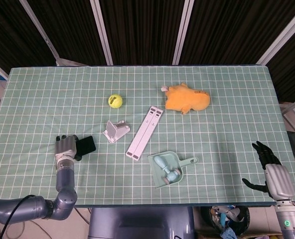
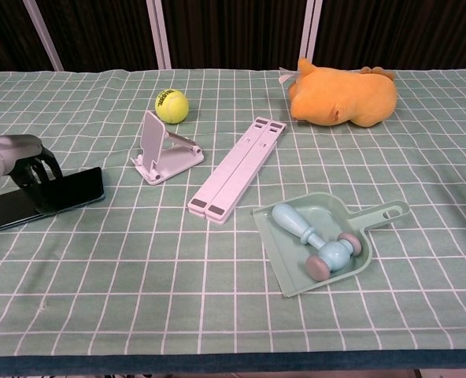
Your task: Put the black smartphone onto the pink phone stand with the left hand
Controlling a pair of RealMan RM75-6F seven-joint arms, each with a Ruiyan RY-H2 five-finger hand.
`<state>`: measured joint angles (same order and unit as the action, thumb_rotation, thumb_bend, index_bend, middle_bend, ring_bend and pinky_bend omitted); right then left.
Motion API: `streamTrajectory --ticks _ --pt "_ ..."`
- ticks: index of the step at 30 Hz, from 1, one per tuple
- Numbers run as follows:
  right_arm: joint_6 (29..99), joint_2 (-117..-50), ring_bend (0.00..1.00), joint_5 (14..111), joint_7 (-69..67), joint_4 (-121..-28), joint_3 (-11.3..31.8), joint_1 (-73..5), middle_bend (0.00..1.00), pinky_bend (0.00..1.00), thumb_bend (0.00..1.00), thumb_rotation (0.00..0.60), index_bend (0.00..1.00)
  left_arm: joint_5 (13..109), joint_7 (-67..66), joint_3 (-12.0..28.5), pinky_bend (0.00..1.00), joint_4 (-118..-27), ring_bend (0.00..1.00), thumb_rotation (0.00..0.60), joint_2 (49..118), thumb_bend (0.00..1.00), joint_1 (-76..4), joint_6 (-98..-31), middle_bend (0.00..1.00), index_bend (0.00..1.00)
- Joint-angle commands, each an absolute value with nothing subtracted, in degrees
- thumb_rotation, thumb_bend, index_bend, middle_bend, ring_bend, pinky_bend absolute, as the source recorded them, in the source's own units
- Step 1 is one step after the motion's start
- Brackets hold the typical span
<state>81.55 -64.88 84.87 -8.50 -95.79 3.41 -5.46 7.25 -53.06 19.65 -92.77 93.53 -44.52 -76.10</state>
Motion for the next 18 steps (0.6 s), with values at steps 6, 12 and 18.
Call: streamTrajectory --ticks 6,12,18 --pt "81.6 -64.9 0.00 84.8 -8.6 -95.7 3.5 -5.5 0.00 0.19 0.23 0.600 0.00 9.8 -49.9 21.3 0.00 -97.7 0.08 0.600 90.4 0.33 -43.6 -76.3 0.54 0.46" --pt "81.6 -64.9 0.00 84.7 -8.4 -96.0 3.5 -5.5 0.00 0.19 0.23 0.600 0.00 12.0 -47.5 22.0 0.00 -100.7 0.09 0.600 88.6 0.33 -42.9 -76.6 0.55 0.47" --pt "81.6 -65.0 0.00 84.7 -8.3 -96.0 3.6 -5.5 0.00 0.19 0.23 0.600 0.00 16.2 -41.9 22.9 0.01 -103.4 0.10 0.600 87.3 0.33 -41.4 -76.3 0.55 0.47"
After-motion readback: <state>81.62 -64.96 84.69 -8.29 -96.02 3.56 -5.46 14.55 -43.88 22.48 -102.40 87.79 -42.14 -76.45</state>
